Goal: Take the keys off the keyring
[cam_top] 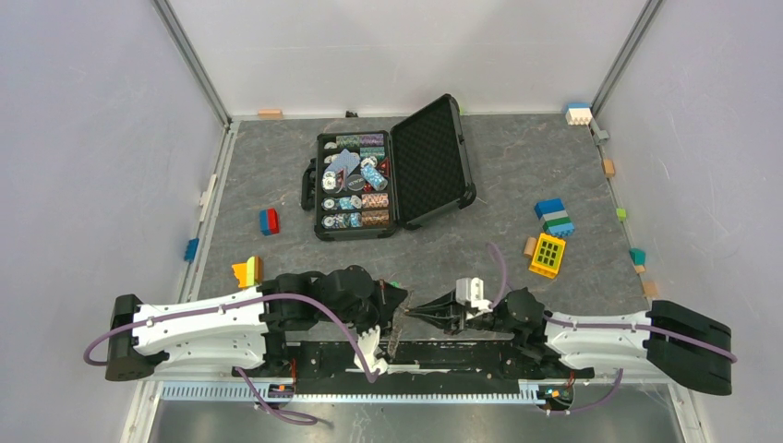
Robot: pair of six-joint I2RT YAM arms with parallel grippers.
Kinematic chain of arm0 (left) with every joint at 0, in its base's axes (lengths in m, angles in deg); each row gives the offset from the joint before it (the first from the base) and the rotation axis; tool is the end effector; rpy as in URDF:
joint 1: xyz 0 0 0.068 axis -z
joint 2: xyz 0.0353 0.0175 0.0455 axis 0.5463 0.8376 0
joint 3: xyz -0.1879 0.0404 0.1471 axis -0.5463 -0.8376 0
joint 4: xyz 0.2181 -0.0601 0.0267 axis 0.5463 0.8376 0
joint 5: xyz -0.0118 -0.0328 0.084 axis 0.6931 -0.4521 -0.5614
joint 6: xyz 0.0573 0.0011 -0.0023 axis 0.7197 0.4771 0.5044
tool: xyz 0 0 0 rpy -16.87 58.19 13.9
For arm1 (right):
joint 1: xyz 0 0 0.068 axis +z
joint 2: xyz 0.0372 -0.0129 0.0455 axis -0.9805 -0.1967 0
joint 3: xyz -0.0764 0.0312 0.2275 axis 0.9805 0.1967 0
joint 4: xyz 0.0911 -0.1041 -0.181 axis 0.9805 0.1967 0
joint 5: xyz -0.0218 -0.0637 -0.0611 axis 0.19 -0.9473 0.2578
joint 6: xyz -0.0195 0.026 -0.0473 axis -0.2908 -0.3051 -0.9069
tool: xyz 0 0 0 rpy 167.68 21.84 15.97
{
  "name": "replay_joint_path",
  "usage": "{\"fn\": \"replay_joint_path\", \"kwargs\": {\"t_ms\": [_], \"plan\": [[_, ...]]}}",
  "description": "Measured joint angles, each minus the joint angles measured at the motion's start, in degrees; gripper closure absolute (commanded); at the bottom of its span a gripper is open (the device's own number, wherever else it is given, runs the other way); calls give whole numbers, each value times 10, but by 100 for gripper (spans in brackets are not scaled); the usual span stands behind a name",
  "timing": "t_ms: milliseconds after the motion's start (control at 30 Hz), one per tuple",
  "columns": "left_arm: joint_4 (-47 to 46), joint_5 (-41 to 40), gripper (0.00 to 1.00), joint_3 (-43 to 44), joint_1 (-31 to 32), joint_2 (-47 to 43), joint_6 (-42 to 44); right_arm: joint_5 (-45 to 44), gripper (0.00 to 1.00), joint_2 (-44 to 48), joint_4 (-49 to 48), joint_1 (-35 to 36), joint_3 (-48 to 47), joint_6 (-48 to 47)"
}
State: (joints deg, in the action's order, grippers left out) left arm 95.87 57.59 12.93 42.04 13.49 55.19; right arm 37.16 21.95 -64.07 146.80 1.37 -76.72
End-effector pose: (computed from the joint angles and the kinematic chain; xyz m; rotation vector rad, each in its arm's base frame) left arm 0.0433 -0.1773 0.2485 2.2711 0.1598 0.0745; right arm 0.0558 0.1714 0.1989 -1.0299 1.1323 1.2271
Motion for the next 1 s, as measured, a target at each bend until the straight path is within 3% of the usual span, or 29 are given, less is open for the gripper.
{"fn": "replay_joint_path", "kwargs": {"t_ms": [167, 333, 467, 1000], "plan": [[-26, 1, 98, 0, 2, 0, 0, -30, 100, 38, -31, 1, 30, 9], [-32, 1, 98, 0, 2, 0, 0, -46, 75, 40, -44, 1, 35, 13], [-6, -1, 98, 0, 2, 0, 0, -50, 63, 28, -49, 1, 35, 12], [6, -1, 98, -1, 2, 0, 0, -14, 57, -40, -49, 1, 2, 9]]}}
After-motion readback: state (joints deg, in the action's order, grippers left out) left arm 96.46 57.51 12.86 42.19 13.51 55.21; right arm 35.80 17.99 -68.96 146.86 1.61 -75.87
